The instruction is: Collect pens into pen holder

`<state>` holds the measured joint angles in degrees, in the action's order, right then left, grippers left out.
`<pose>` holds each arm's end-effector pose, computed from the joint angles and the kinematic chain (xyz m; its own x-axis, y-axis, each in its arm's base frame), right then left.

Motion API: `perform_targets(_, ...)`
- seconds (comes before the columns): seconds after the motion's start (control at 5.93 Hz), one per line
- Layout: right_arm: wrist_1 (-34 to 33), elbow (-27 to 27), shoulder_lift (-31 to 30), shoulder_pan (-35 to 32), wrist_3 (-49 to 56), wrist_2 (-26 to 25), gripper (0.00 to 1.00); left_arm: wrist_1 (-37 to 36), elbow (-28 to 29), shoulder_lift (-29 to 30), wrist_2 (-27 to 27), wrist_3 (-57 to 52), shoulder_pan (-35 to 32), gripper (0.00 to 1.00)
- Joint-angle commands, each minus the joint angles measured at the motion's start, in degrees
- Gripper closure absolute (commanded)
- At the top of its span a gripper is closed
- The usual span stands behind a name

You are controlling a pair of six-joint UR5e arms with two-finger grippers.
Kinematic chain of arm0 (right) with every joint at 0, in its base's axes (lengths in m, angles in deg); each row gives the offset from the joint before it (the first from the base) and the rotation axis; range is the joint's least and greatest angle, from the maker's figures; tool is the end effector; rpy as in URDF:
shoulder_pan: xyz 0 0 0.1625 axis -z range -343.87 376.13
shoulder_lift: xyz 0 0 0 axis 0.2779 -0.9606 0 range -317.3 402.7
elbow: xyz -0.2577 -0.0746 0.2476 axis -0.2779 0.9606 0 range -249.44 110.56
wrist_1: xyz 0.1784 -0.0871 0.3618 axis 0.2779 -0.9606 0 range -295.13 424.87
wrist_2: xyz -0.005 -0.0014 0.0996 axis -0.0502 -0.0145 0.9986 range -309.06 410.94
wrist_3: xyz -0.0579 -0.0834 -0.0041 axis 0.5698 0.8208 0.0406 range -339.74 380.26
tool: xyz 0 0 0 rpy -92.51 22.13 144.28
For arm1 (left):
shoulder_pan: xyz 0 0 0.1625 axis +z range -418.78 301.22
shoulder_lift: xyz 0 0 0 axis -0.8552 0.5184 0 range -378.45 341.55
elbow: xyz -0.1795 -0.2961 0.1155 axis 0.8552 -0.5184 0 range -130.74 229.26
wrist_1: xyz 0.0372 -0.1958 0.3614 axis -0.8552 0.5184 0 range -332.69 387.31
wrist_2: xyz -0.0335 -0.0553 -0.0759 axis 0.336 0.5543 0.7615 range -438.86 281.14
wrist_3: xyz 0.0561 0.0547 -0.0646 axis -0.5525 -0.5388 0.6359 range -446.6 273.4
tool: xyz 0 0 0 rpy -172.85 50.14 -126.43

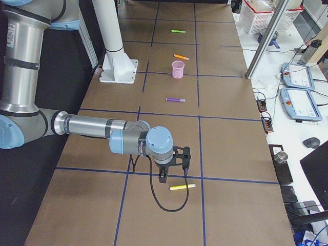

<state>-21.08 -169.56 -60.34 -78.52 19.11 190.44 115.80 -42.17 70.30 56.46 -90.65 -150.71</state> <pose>0.0890 -0.4028 0.6020 0.6469 0.0577 0.7604 -0.0941 0.9955 0.0046 -0.0773 -0.4783 0.5999 0.7028 0.0305 -0.7107 -0.0161 0.9995 0.0270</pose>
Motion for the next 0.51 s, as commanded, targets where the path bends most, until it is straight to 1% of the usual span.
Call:
perform_targets(0.0, 0.0, 0.1, -0.1, 0.0, 0.1, -0.1, 0.00, 0.0, 0.0, 0.0, -0.1, 0.0, 0.0, 0.00)
perform_targets(0.34, 0.0, 0.4, 0.0, 0.0, 0.1, 0.0, 0.00, 0.0, -0.6, -0.1, 0.0, 0.0, 0.0, 0.00)
